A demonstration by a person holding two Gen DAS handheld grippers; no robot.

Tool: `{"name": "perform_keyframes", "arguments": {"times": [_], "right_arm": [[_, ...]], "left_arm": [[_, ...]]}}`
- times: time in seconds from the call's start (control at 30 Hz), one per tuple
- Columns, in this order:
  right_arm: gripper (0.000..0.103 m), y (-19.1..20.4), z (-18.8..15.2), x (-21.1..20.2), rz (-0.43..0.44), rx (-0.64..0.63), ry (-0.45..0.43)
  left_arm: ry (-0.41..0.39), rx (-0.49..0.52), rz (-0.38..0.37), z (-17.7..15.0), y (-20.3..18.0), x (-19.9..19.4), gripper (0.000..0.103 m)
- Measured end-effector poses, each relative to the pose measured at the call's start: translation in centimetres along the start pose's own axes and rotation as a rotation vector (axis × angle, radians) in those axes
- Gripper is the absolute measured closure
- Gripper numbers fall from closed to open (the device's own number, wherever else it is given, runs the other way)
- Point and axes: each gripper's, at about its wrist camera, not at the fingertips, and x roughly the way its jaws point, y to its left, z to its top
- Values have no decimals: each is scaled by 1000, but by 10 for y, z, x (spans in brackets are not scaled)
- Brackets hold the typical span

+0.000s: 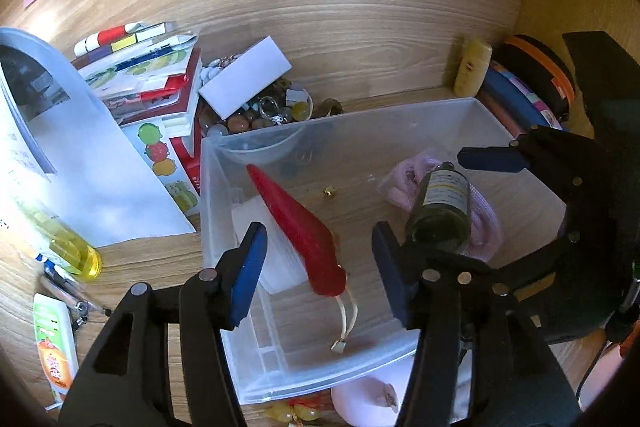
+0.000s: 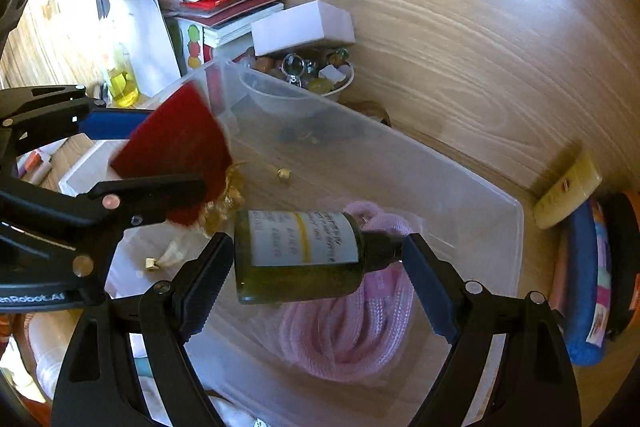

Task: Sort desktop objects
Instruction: 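Carry the pouch and green bottle over the bin and release both, then move both open tools back toward the items on the desk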

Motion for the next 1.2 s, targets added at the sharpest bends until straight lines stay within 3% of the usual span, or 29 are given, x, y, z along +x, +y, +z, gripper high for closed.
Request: {"name": "perform_keyframes", "arguments": {"times": [0.17,0.4,0.5,0.67,0.73,1.03,1.2], "right_arm": [[18,0,3,2,-11,6,19],[18,-6,-5,-14,-30,42,26],[18,-8,-11,-28,-43,58,15],[17,-9,-25,-56,-59,86,-17],[17,-7,-33,-68,-55,96,-30],[16,15,-71,-95,-20,109,-58],[16,38,-94,-84,37,103,-14]], "left_arm": [[4,-33,-30,-1,6,-2,49],[-28,-37,-17,-5,5,-22,43],[-63,-40,-9,-9,5,-39,32],[-93,-43,3,-23,6,-69,26],[-97,-47,6,-29,6,-76,14],[-34,-32,3,-75,-7,-91,13],[3,2,-17,-93,-26,-88,13]]}}
